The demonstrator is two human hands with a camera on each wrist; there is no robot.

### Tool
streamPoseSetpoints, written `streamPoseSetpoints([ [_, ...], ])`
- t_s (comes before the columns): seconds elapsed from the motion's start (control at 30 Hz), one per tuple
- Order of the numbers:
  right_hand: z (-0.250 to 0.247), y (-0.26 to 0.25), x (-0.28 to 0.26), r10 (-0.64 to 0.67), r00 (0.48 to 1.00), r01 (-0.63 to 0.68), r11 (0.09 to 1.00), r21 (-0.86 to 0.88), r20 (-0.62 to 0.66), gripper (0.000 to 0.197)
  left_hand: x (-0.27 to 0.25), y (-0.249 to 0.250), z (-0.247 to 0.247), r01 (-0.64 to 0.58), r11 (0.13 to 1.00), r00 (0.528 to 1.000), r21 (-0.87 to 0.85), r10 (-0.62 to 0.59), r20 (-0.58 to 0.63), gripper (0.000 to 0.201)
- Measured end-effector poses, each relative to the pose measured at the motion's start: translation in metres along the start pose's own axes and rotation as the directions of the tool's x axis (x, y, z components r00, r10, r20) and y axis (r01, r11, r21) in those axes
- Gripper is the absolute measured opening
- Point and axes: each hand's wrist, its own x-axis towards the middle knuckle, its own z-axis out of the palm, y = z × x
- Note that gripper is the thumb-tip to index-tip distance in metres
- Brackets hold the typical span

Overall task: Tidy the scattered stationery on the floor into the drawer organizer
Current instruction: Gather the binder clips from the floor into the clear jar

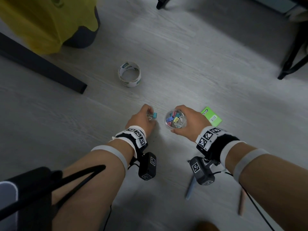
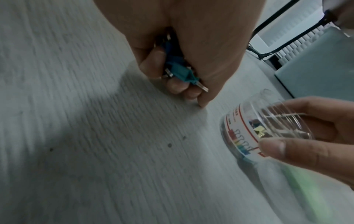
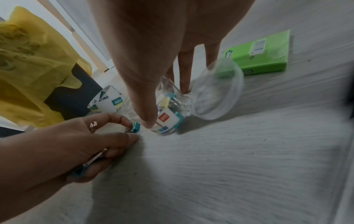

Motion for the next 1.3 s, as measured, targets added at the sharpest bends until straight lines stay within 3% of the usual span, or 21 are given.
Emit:
streamPoseSetpoints([
  [0.13,0.002,-0.003,0.0,0.005,1.0,-0.002,0.995,-0.102,0.025,0.073,0.005,0.004,-0.003,-0.005,0.997,1.0,0.074,0.005,0.001,0.014],
  [0.33,0.003,-0.004,0.0,0.008,1.0,-0.005,0.994,-0.108,0.029,0.072,0.002,0.007,-0.007,0.065,0.984,0.997,0.165,-0.069,0.02,0.031],
  [0.43,0.004,-0.008,-0.002,0.004,1.0,0.0,0.991,-0.137,0.028,0.072,-0.002,0.007,-0.01,0.058,0.992,0.997,0.112,-0.063,0.041,0.029],
  [0.53,0.005,-0.013,-0.004,0.004,1.0,-0.003,0.992,-0.125,0.01,0.072,-0.005,0.006,-0.009,0.1,0.984,0.993,-0.145,-0.091,0.068,0.036],
  [0.63,0.007,-0.014,-0.004,-0.006,1.0,0.006,0.997,-0.075,-0.002,0.071,-0.013,0.014,-0.017,0.169,0.848,0.984,-0.503,-0.12,0.129,0.028],
  [0.7,0.007,-0.016,-0.005,-0.005,1.0,0.003,0.998,-0.07,-0.024,0.07,-0.017,0.024,-0.025,0.19,0.733,0.971,-0.654,-0.043,0.234,0.026],
  [0.83,0.007,-0.022,-0.006,-0.003,0.999,0.003,1.0,-0.011,-0.034,0.075,-0.018,0.044,-0.034,0.242,0.563,0.928,-0.79,0.103,0.358,0.015],
  [1.0,0.007,-0.028,-0.003,-0.007,1.0,0.01,0.992,0.129,-0.023,0.077,-0.018,0.063,-0.03,0.241,0.413,0.965,-0.878,-0.003,0.264,0.005],
  [1.13,0.005,-0.025,-0.002,0.012,1.0,-0.006,0.98,0.198,-0.027,0.074,-0.015,0.069,-0.022,0.194,0.366,0.981,-0.91,-0.06,0.185,0.018],
  [1.3,0.003,-0.029,-0.005,0.024,1.0,-0.023,0.979,0.204,-0.004,0.067,-0.02,0.076,-0.014,0.107,0.373,0.991,-0.922,0.035,0.13,0.016],
])
